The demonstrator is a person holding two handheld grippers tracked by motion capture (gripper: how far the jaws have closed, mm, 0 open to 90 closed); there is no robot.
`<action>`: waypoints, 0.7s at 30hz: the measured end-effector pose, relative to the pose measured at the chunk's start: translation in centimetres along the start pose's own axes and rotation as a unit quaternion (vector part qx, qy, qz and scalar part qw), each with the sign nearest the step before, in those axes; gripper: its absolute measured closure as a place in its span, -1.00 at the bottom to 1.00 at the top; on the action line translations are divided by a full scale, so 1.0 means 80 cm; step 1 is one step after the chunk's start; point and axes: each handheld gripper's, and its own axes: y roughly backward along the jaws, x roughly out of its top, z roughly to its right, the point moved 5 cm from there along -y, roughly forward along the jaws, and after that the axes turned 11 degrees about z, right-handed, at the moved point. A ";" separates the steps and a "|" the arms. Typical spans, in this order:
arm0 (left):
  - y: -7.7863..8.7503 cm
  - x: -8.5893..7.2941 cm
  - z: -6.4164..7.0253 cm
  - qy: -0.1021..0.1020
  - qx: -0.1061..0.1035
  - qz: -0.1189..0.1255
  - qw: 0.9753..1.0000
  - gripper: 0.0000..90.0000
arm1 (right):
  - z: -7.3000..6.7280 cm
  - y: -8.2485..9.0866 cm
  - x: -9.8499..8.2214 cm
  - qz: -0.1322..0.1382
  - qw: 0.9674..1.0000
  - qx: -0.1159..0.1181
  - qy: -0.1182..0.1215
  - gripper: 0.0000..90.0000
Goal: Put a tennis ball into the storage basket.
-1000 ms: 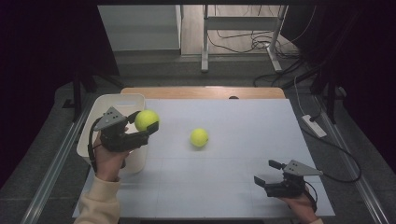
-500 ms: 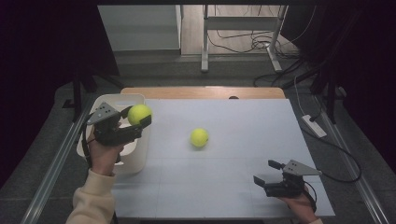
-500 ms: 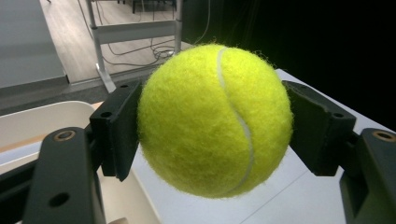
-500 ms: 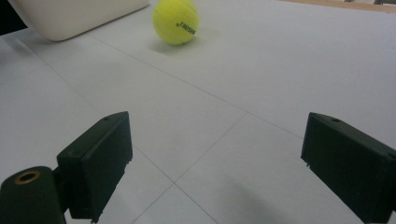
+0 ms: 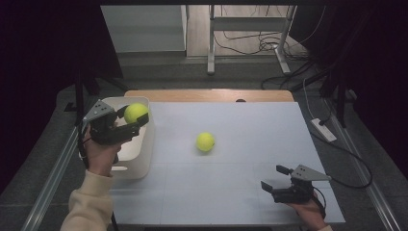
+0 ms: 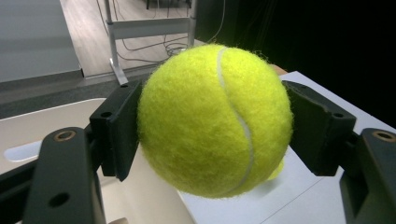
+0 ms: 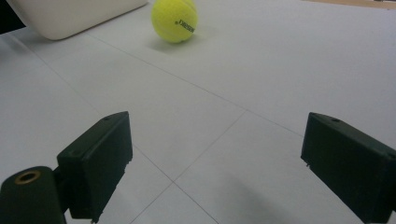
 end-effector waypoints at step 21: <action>-0.008 -0.002 -0.040 0.010 0.047 -0.016 0.999 -0.40 | 0.000 0.000 0.000 -0.002 1.000 -0.002 -0.001 -0.80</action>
